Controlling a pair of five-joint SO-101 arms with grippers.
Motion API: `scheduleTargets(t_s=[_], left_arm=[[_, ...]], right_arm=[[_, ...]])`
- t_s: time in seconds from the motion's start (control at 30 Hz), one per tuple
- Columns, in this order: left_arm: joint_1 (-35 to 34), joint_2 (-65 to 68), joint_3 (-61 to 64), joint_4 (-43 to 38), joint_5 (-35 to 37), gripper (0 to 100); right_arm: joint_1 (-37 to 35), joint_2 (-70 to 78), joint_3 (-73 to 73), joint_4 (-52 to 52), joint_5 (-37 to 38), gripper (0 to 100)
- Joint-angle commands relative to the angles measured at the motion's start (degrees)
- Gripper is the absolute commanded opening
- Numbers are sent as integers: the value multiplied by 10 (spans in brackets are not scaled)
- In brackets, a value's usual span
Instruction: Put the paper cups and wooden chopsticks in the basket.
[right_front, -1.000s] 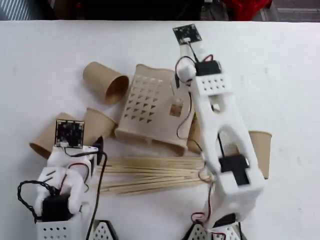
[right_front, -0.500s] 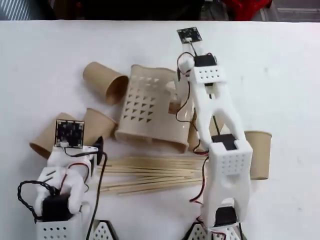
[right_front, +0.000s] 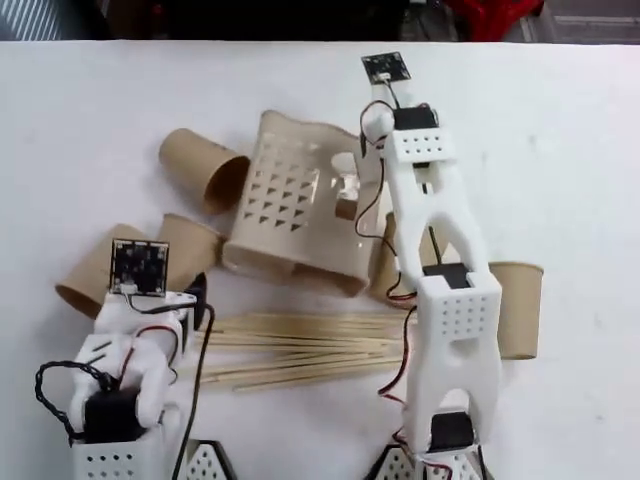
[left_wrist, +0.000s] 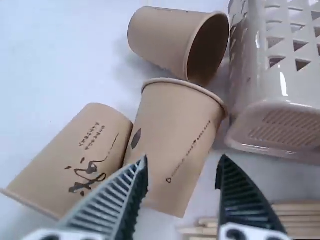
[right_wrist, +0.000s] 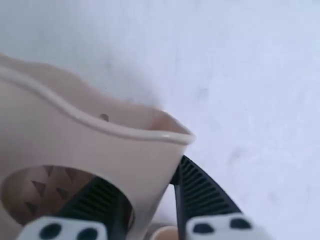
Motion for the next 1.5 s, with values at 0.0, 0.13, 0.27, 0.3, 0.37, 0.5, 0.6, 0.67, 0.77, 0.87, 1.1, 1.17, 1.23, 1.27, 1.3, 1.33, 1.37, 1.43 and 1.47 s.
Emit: scheduleTargets(t_s=[0.0,0.13,0.27,0.3,0.37,0.5,0.6,0.67,0.77,0.87,1.1,1.17,1.23,1.27,1.3,1.33,1.37,1.43,1.47], left_arm=[[-6,-6,9,-23,0,229],[-6,-6,10,-25,0,229],[-6,-6,10,-25,0,229],[-6,-6,10,-25,0,229],[-6,-6,8,-25,0,229],[-5,-6,7,-41,0,229],[-5,-6,1,-55,0,229],[-5,-6,-27,-47,1,229],[-5,-5,-71,-17,1,233],[-2,-5,-105,-13,2,233],[36,15,-315,35,-38,234],[52,58,-385,53,-55,234],[63,125,-456,74,-57,251],[72,162,-495,88,-55,275],[85,202,-532,102,-55,307],[100,237,-570,119,-55,334],[115,272,-607,136,-55,356],[144,330,-692,177,-54,365],[161,353,-733,194,-49,365]], right_arm=[[1,-29,-74,18,-7,16],[3,-49,-129,54,-27,16],[3,-74,-195,99,-34,16],[1,-80,-213,109,-34,16],[0,-91,-251,127,-34,16],[3,-111,-322,158,-33,16],[4,-124,-373,178,-31,16],[3,-130,-400,190,-33,16],[4,-136,-439,213,-34,16],[5,-144,-486,240,-34,16],[0,-190,-465,243,-11,15],[-5,-189,-405,242,11,15],[-1,-178,-350,225,14,15],[3,-170,-330,212,14,15],[7,-163,-312,196,13,15],[8,-154,-304,186,13,15],[9,-146,-299,176,13,15],[8,-128,-299,168,13,15],[7,-122,-301,166,13,15]])
